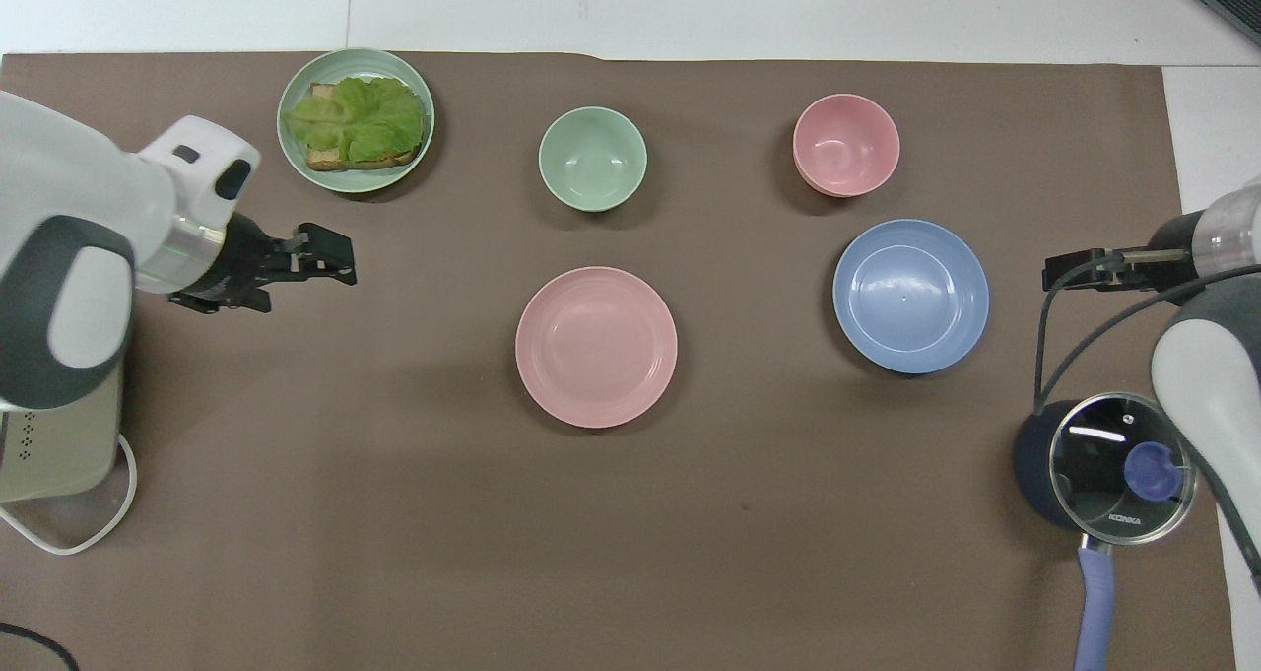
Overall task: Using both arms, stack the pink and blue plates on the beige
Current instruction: 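Release the pink plate and withdraw the left gripper while the right gripper reaches, then grasp the blue plate rim with the right gripper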
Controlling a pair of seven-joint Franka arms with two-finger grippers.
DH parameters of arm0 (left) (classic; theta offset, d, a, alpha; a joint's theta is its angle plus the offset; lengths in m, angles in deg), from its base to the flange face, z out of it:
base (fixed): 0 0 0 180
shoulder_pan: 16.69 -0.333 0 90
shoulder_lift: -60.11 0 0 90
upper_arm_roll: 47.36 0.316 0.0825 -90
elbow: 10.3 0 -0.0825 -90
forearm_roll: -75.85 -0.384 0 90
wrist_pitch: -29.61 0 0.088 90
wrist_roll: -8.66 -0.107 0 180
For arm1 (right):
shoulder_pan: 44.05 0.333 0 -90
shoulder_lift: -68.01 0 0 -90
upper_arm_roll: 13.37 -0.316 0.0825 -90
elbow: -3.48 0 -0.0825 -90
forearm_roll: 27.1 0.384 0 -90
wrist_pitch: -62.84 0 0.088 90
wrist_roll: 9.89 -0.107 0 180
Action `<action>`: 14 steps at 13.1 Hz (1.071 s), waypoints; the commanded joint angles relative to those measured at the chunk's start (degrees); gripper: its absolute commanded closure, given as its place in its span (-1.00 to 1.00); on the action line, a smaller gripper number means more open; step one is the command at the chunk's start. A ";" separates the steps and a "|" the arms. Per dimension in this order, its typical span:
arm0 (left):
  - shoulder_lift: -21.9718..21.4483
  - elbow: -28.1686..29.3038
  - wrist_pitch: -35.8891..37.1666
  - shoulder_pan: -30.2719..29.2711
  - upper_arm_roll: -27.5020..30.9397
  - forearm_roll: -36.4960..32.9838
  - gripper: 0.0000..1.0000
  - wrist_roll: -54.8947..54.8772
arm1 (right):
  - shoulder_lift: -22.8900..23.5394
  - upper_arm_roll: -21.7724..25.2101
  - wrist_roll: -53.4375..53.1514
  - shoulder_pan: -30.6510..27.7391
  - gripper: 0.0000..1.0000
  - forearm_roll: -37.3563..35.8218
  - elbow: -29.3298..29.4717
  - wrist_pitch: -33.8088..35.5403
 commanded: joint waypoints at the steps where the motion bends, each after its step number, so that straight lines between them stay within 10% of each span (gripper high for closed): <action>1: 0.44 -7.93 10.14 -3.65 -0.50 -5.07 -1.00 -9.35 | 2.25 -0.39 3.60 -1.33 -1.00 1.00 -6.90 -11.03; 9: -6.77 -11.91 15.45 -5.16 -0.42 -9.66 -1.00 -20.04 | 9.55 -0.39 15.01 -3.79 -1.00 15.83 -13.15 -26.35; 14: -6.77 -11.91 15.45 -5.16 -0.42 -9.57 -1.00 -19.95 | 14.21 -0.39 25.03 -4.68 -0.56 29.10 -12.63 -27.16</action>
